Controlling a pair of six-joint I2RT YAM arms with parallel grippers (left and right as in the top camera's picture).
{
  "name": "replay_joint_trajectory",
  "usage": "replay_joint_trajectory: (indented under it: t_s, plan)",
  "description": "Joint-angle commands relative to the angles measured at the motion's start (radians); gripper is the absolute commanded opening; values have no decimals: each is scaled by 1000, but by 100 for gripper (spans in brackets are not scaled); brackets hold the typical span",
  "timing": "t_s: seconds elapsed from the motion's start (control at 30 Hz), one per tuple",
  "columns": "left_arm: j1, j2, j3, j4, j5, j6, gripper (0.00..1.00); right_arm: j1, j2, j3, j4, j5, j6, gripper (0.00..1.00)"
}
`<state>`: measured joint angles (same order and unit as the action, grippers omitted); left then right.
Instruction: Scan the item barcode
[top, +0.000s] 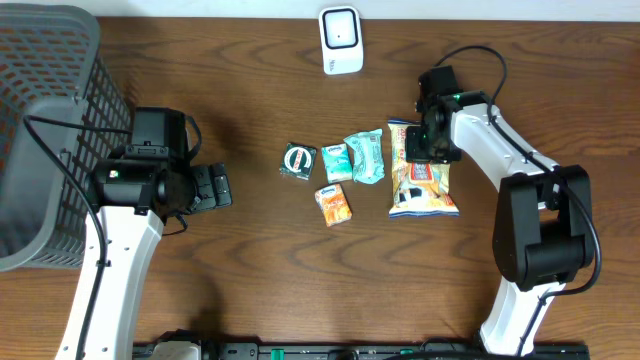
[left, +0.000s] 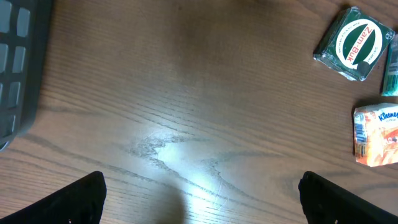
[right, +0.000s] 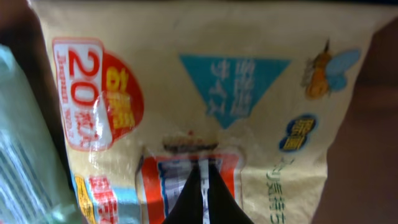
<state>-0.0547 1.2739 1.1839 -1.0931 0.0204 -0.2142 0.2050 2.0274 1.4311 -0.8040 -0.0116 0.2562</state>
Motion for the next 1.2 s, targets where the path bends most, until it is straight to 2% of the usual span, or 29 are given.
replay_joint_trajectory:
  t_s: [0.0, 0.2, 0.4, 0.53, 0.63, 0.77, 1.0, 1.17]
  plan:
    - [-4, 5, -5, -2, -5, -16, 98, -2, 47, 2, 47, -57, 28, 1]
    - [-4, 5, -5, -2, -5, -16, 97, -3, 47, 173, -23, -69, 35, 2]
    - [-4, 5, -5, -2, -5, -16, 98, -14, 47, 391, -297, -69, 7, 4]
    - [-4, 5, -5, -2, -5, -16, 97, -9, 47, 411, -473, -68, -42, 1]
    - [-4, 5, -5, -2, -5, -16, 98, 0, 53, 370, -525, -50, -48, 1]
    - [-4, 5, -5, -2, -5, -16, 98, 11, 53, 262, -492, 6, -47, 1]
    - [-4, 5, -5, -2, -5, -16, 98, 12, 53, 26, -265, 5, -8, 2]
    - [-4, 5, -5, -2, -5, -16, 98, 8, 52, -10, -241, 6, -6, 7]
